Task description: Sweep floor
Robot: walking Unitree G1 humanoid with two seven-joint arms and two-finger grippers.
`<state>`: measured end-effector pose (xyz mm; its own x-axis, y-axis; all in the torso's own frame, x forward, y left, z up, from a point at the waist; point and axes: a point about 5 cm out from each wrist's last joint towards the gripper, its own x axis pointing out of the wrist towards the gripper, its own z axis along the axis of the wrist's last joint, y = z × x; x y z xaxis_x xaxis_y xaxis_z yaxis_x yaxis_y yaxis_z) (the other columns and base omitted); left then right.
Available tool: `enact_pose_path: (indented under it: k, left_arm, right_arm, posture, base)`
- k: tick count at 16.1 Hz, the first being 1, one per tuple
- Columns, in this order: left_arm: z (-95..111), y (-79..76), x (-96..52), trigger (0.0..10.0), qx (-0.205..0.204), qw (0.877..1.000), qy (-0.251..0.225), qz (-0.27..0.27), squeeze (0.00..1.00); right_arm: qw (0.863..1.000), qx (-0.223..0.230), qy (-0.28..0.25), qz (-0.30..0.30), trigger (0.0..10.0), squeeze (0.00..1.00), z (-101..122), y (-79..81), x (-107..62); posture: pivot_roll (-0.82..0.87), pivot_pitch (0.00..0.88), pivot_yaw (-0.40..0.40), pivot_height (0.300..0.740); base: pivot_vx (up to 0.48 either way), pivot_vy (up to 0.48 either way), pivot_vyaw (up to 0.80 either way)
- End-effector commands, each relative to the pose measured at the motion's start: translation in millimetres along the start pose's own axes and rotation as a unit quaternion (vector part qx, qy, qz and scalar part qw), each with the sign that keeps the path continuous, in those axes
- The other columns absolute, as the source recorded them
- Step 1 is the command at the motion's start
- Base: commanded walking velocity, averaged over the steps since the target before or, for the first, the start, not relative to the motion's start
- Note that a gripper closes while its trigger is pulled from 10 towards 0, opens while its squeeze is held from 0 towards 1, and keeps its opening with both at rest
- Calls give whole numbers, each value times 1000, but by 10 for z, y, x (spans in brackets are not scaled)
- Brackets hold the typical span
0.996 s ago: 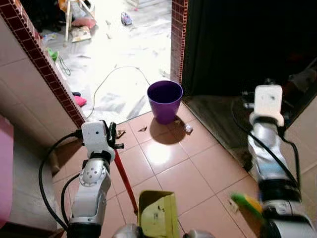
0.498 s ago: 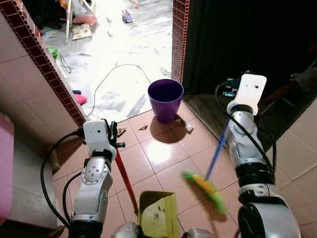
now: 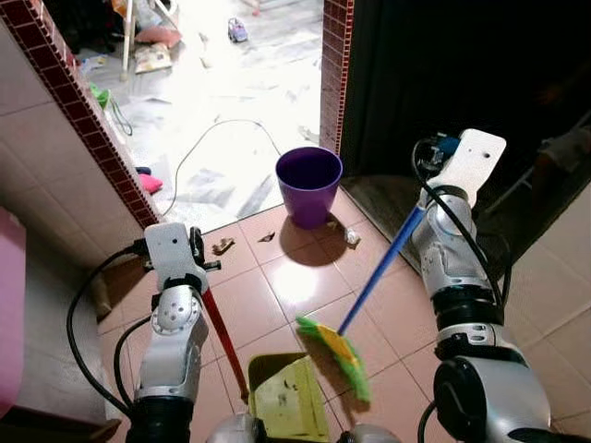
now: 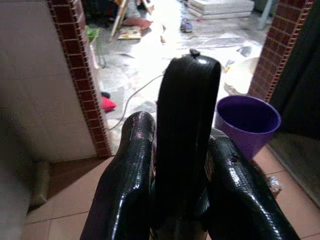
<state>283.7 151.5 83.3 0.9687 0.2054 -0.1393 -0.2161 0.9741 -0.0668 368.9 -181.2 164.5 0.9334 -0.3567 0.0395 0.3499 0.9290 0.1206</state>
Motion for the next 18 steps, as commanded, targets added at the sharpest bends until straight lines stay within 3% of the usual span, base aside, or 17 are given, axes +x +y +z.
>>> enact_pose_path:
  k: [1, 3, 7, 13, 14, 17, 18]
  left_arm:
    - [69, -11, 37, 10000, 11, 1000, -20, 14, 0]
    - [13, 44, 90, 10000, 9, 998, -11, 57, 0]
    - [38, 87, 162, 10000, 44, 991, -18, 127, 0]
    - [23, 190, 217, 10000, 87, 981, -44, 169, 0]
    - [12, 196, 226, 10000, 91, 980, -45, 171, 0]
    - [-35, 168, 247, 10000, 97, 980, -41, 170, 0]
    - [-44, 142, 250, 10000, 96, 981, -42, 165, 0]
  right_arm:
    - [1000, 9, -7, 7, 10000, 0, 61, 56, 19]
    - [1000, 23, 9, 4, 10000, 0, -1, 53, 3]
    - [999, 41, 23, 5, 10000, 0, -38, 86, -5]
    - [999, 31, 21, 12, 10000, 0, -46, 94, -9]
    - [998, 46, 33, 15, 10000, 0, -74, 113, -18]
    - [975, 200, 90, 40, 10000, 0, -121, 283, -51]
    - [971, 216, 90, 48, 10000, 0, -96, 312, -48]
  posture:
    - [-115, 0, 47, 740]
    - [-117, 0, 47, 740]
    - [-119, 0, 47, 740]
    - [-125, 0, 42, 740]
    - [-125, 0, 42, 740]
    - [-130, 0, 42, 740]
    - [-130, 0, 41, 740]
  base:
    - [0, 0, 0]
    - [0, 0, 0]
    - [0, 0, 0]
    - [0, 0, 0]
    - [0, 0, 0]
    - [0, 0, 0]
    - [0, 0, 0]
